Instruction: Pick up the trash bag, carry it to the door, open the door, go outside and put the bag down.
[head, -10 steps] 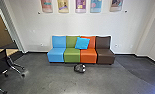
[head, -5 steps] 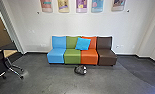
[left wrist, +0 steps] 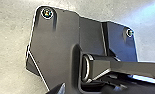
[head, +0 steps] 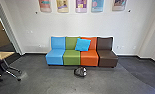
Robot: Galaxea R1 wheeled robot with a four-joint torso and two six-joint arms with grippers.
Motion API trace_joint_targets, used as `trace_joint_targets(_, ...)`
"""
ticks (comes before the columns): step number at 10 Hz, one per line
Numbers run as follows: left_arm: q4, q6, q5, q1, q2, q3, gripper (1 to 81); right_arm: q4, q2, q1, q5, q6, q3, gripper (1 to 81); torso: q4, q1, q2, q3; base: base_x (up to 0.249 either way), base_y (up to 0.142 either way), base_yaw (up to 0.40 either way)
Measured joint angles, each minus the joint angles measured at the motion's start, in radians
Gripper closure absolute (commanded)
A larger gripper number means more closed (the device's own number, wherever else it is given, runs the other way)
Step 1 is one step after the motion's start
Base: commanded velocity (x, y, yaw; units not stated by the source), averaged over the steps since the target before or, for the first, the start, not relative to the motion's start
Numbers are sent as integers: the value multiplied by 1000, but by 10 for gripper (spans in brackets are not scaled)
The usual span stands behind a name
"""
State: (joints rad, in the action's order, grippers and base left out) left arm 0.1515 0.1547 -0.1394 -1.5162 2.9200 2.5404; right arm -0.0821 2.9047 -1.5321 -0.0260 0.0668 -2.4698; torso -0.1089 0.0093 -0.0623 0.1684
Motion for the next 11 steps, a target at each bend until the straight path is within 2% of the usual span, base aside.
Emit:
trace_joint_targets(6, -67, 0, 0, 0, 1, 0, 10, 0, 0, 0, 0, 0, 0, 10, 0, 0, 0, 0, 152, 0, 0)
trace_joint_targets(8, -101, 0, 0, 0, 6, 0, 10, 3, 3, 0, 0, 0, 0, 10, 0, 0, 0, 0, 147, 0, 0)
trace_joint_targets(11, -103, 0, 1, 0, 5, 1, 10, 4, 10, 0, 0, 0, 0, 10, 0, 0, 0, 0, 147, 0, 0)
